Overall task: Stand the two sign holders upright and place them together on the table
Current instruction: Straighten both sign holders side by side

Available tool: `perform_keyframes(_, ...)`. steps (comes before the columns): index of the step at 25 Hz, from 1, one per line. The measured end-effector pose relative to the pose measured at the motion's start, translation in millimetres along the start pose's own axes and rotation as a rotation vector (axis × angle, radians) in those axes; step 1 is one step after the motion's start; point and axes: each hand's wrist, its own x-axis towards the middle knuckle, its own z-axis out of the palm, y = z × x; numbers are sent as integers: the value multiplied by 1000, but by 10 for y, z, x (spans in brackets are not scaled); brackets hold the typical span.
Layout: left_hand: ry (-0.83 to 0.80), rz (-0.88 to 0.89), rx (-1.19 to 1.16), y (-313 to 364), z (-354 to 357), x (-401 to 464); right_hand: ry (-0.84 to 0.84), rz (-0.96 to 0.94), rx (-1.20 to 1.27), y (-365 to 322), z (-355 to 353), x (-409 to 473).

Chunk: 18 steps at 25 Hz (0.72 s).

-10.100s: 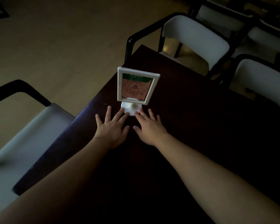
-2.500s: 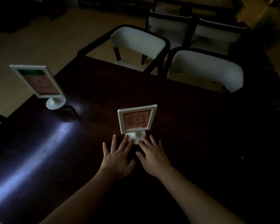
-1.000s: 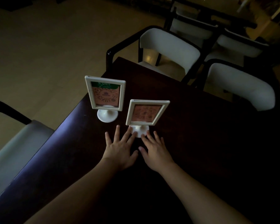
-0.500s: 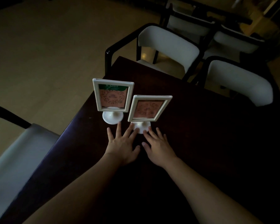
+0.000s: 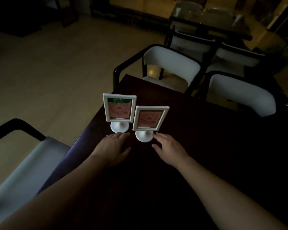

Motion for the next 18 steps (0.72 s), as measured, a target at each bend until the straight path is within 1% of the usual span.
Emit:
perform_keyframes(4,206,83,-93,-1,-735,-73,164,-141,-4,-276,-485,-2)
perform_keyframes(6,309,163,-48,-27,-1096,59,219,-168,-15,-430,-713,61)
perform_keyframes(8,364,218,16,-69,-1385,256,245,-183,-40,-565,-879,150)
perform_keyframes(12,254,204,64,-126,-1658,653,267,-120,-98,-788,-1063,345)
perform_keyframes(15,138,250,98,-143,-1668,884,218,-20,-145,-893,-1099,500)
perform_keyframes(18,13,233,111,-199,-1658,1068,142,46,-160,-947,-1075,603)
